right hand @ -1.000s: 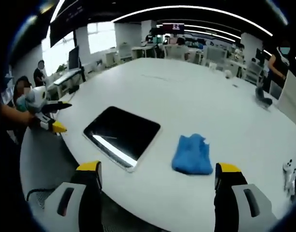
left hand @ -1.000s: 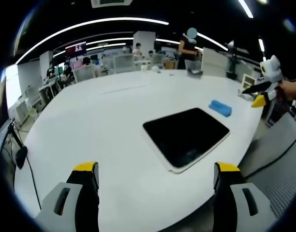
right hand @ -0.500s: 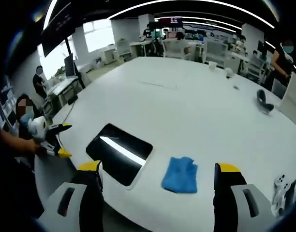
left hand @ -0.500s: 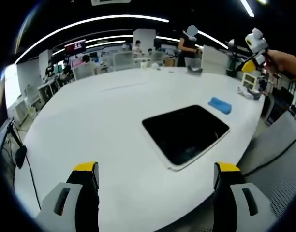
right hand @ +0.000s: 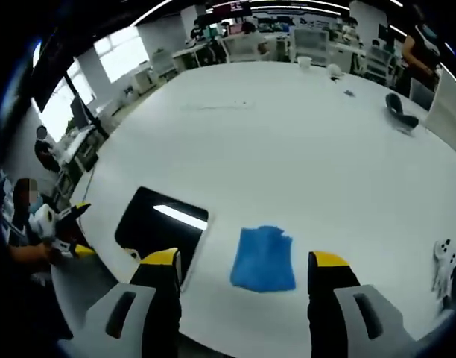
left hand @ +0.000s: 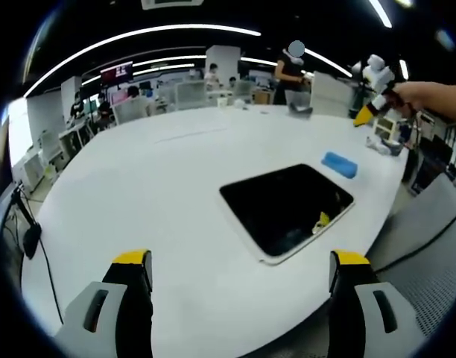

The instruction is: Wipe the mirror surface with the cleaning cloth until all visible marks leave the cleaned area.

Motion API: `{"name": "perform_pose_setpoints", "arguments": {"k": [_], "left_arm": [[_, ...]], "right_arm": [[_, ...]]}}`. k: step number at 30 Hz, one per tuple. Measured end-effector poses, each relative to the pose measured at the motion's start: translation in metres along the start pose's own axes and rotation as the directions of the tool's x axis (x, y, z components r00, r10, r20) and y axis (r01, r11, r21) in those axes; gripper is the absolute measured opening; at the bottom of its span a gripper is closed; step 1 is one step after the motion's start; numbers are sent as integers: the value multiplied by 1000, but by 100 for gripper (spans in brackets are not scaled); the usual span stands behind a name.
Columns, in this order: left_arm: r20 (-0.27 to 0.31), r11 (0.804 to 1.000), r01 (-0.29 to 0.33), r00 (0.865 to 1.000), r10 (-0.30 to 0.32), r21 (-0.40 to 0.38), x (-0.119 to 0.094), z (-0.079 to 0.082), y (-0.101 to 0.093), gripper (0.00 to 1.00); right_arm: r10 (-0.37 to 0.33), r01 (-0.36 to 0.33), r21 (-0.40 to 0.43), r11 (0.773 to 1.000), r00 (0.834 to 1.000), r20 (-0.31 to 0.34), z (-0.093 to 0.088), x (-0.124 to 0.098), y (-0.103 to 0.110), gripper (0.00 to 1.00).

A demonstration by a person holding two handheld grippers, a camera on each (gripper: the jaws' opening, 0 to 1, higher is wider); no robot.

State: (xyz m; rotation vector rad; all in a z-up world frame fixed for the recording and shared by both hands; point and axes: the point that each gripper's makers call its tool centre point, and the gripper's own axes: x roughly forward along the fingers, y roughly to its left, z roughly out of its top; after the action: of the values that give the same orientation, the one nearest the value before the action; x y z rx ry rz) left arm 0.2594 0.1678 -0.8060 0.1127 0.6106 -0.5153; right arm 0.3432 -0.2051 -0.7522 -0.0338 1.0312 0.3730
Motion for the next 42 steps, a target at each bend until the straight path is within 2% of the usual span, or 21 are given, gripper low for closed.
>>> {"name": "perform_pose_setpoints", "arguments": {"k": [2, 3, 6, 8, 10, 13, 24, 26, 27, 29, 33, 36, 38, 42], "left_arm": [[-2, 1000, 2, 1000, -2, 3, 0, 0, -1, 99], [-3, 1000, 2, 1000, -2, 4, 0, -1, -1, 99], [-4, 1000, 4, 1000, -4, -5, 0, -1, -1, 99], [-4, 1000, 6, 1000, -6, -2, 1, -1, -1, 99], [-8, 1000, 9, 1000, -9, 1, 1, -2, -1, 99], [-11, 1000, 8, 1000, -8, -1, 1, -2, -1, 99], [-15, 1000, -6, 1000, 5, -10, 1, -3, 2, 99], [-16, 1000, -2, 1000, 2, -6, 0, -3, 1, 99], [-17, 1000, -1, 1000, 1, -5, 1, -3, 1, 99], [-18, 1000, -1, 1000, 1, -4, 1, -4, 1, 99], [-24, 1000, 1, 1000, -1, -6, 1, -5, 1, 99], [-22, 1000, 0, 1000, 0, -7, 1, -5, 1, 99], [-25, 1000, 3, 1000, -4, -8, 2, -5, 1, 99], [-24, 1000, 6, 1000, -6, -9, 2, -6, 0, 99]], "right_arm": [[-37, 33, -77, 996, 998, -52, -10, 6, -7, 57], [-48, 44, -84, 996, 997, -53, -12, 11, -8, 53], [-26, 22, -66, 998, 998, -58, -16, 21, -5, 50], [-34, 28, -104, 994, 998, -57, -18, 29, -6, 42], [-62, 53, -133, 990, 996, -63, -20, 36, -9, 38], [-61, 50, -118, 992, 993, -97, -27, 49, -13, 32], [-76, 77, 5, 997, 991, -112, -28, 80, -27, 25], [-109, 104, -39, 994, 983, -149, -35, 86, -33, 21], [-119, 109, -66, 992, 979, -163, -39, 87, -34, 21], [-111, 103, -56, 993, 982, -155, -40, 90, -29, 21], [-77, 89, 65, 994, 983, -165, -45, 99, -27, 18], [-136, 137, -6, 991, 975, -174, -45, 99, -35, 9], [-124, 133, 40, 990, 976, -179, -44, 99, -34, 9], [-142, 155, 60, 986, 974, -178, -44, 99, -36, 6]]}}
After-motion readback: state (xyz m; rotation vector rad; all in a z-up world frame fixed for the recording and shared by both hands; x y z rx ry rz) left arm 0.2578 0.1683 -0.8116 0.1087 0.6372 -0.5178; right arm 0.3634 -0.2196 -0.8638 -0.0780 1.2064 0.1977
